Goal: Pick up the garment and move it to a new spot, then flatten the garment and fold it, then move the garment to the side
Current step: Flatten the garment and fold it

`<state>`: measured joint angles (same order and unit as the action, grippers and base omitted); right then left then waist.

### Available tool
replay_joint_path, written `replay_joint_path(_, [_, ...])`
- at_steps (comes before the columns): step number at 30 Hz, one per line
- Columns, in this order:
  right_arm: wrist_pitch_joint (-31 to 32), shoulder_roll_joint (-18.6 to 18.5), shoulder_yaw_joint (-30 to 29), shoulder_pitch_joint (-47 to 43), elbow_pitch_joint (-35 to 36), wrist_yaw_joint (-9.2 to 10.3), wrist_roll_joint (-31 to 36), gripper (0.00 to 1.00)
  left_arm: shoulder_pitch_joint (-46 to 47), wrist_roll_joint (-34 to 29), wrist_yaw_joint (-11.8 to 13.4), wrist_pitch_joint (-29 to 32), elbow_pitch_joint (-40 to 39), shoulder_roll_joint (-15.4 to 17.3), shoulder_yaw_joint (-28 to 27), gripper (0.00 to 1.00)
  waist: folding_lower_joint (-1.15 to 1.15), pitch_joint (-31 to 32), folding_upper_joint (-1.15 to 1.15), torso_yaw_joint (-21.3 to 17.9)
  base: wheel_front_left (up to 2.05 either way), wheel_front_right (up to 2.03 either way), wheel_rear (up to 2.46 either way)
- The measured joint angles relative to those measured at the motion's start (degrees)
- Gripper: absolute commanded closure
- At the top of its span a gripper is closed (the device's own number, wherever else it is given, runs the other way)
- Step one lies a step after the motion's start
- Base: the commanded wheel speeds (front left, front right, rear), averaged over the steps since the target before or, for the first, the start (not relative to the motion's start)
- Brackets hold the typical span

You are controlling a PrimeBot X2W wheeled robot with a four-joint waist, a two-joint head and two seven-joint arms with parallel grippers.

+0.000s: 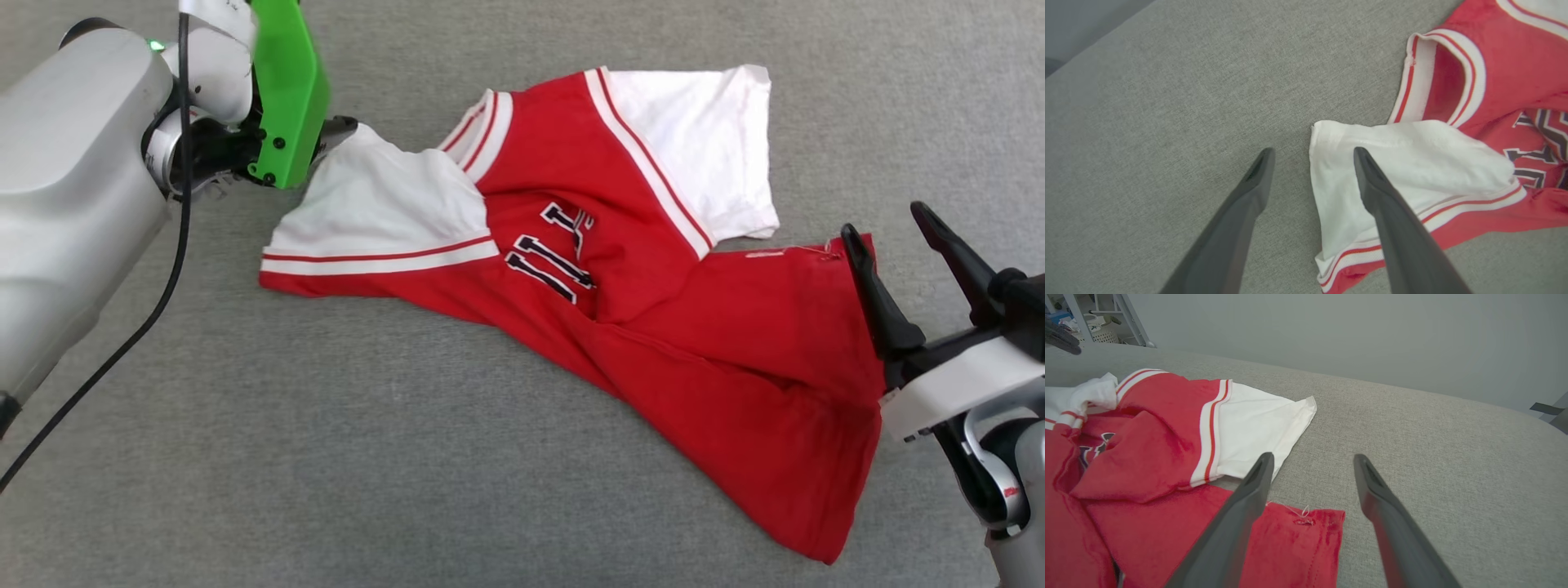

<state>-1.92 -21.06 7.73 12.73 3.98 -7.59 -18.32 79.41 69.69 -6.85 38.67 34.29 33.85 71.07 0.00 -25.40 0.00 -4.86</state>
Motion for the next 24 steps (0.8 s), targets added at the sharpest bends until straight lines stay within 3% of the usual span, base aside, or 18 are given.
replay_joint_path(7, [-0.97,1.26,1.41,2.73,0.16,0.0,0.52,0.0,-1.19,-1.2,-0.46,2.13,4.6,-0.87,1.23,0.0,0.0,-2.87,0.0,-3.38,0.0,0.0,0.0])
replay_joint_path(11, [-1.57,1.34,1.4,2.82,-0.19,0.0,0.58,0.0,-1.85,-3.46,-0.46,4.42,3.31,0.48,0.74,0.0,0.0,-4.21,0.0,-4.71,0.0,0.0,0.0])
replay_joint_path(12, [-1.75,1.37,1.33,2.83,-0.33,0.0,0.68,0.0,-1.87,-3.57,-0.46,4.52,2.67,0.9,0.62,0.58,0.0,-4.44,0.0,-4.94,0.0,0.0,0.0])
replay_joint_path(13, [-1.9,1.42,1.18,2.83,-0.53,0.0,0.8,0.0,-1.94,-3.35,-0.46,4.48,2.19,1.23,0.49,1.0,0.0,-4.57,0.0,-5.09,0.0,0.0,0.0])
replay_joint_path(17, [-2.21,1.45,0.54,2.83,-1.02,0.0,1.02,0.0,-3.16,-3.26,-0.46,0.85,-0.12,1.82,0.68,1.0,0.0,-4.07,0.0,-4.92,0.0,0.0,0.0])
replay_joint_path(24, [-2.63,1.18,-1.33,1.52,-1.82,0.0,1.0,0.0,-5.96,-3.59,-0.47,-15.33,-7.55,4.14,1.02,1.0,0.0,-0.49,0.0,-3.36,0.0,0.0,0.0])
